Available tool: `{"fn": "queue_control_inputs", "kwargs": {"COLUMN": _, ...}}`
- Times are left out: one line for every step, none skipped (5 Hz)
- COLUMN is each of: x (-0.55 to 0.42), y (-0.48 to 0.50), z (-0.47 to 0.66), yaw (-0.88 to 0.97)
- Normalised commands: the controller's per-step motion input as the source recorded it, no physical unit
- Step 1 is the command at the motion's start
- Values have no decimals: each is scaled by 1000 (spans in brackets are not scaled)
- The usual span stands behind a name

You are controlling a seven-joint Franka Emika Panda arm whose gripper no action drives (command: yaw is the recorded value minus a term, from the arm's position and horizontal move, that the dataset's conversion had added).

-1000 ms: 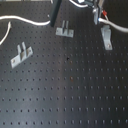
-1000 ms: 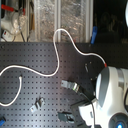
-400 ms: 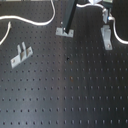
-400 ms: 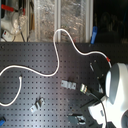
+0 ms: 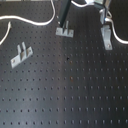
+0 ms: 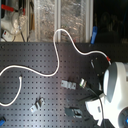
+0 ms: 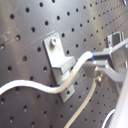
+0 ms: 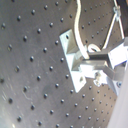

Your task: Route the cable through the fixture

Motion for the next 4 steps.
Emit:
{"fn": "queue_control_inputs", "kwargs": {"x": -12, "y": -4, "z": 0, "yaw": 474}}
{"fn": "queue_control_inputs", "kwargs": {"x": -38, "y": -8, "z": 22, "yaw": 249}}
{"fn": "queue_control_inputs", "kwargs": {"x": -101, "y": -168, "z": 62, "yaw": 0}}
{"fn": "queue_control_inputs", "kwargs": {"x": -148, "y": -145, "z": 94, "yaw": 0}}
